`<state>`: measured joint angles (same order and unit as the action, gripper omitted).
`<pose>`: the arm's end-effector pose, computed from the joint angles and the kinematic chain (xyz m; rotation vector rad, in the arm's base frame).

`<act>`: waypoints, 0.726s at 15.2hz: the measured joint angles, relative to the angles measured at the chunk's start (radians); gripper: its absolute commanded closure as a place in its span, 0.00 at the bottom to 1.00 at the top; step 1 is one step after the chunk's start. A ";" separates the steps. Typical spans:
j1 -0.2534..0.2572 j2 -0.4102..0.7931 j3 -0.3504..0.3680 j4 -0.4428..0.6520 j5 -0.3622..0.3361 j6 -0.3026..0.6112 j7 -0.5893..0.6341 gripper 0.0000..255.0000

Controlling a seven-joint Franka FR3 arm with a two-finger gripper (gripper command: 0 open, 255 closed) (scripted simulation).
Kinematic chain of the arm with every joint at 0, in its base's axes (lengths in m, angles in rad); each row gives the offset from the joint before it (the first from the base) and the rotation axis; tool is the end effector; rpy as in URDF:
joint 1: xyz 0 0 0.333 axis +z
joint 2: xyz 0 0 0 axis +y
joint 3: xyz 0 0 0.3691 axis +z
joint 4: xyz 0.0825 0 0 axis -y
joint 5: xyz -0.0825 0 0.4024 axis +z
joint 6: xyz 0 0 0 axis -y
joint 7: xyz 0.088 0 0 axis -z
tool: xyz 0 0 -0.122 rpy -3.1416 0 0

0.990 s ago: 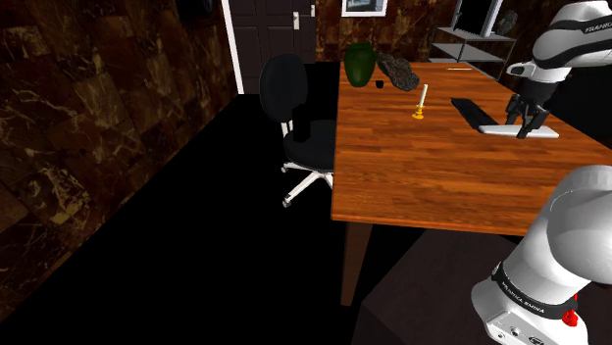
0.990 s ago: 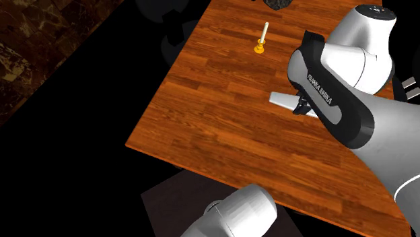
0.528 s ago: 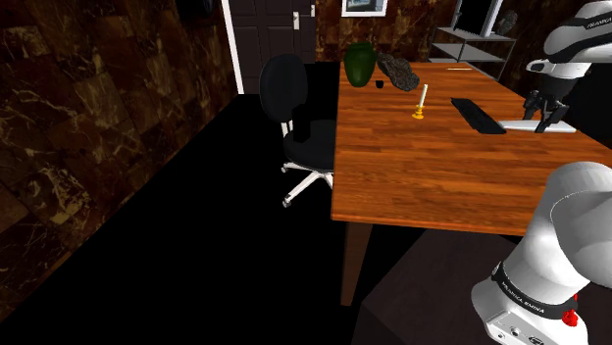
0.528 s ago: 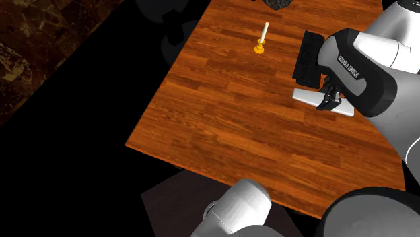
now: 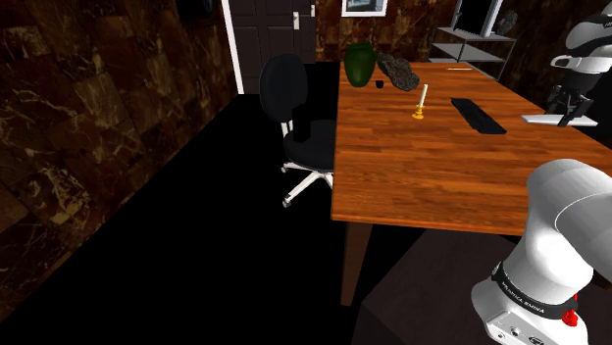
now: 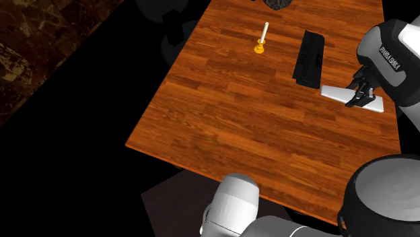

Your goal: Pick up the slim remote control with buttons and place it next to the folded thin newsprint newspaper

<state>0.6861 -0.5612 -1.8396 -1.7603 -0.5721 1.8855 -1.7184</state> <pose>0.1084 -0.6404 0.4592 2.9349 1.0854 -0.0029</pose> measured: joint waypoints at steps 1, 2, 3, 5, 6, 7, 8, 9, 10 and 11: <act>0.031 -0.020 -0.026 0.037 -0.012 -0.015 -0.007 1.00; 0.050 -0.036 -0.045 0.057 -0.024 -0.019 -0.011 1.00; 0.060 -0.046 -0.057 0.060 -0.033 -0.014 -0.009 1.00; 0.071 -0.060 -0.073 0.057 -0.047 0.000 -0.006 1.00; 0.075 -0.065 -0.079 0.051 -0.052 0.009 -0.002 1.00; 0.077 -0.070 -0.084 0.046 -0.058 0.017 0.000 1.00; 0.077 -0.074 -0.089 0.038 -0.063 0.027 0.002 1.00; 0.080 -0.079 -0.095 0.031 -0.069 0.036 0.007 1.00; 0.082 -0.083 -0.100 0.024 -0.074 0.046 0.011 1.00; 0.086 -0.088 -0.106 0.018 -0.081 0.055 0.015 1.00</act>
<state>0.7718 -0.6496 -1.9457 -1.7419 -0.6527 1.9409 -1.7037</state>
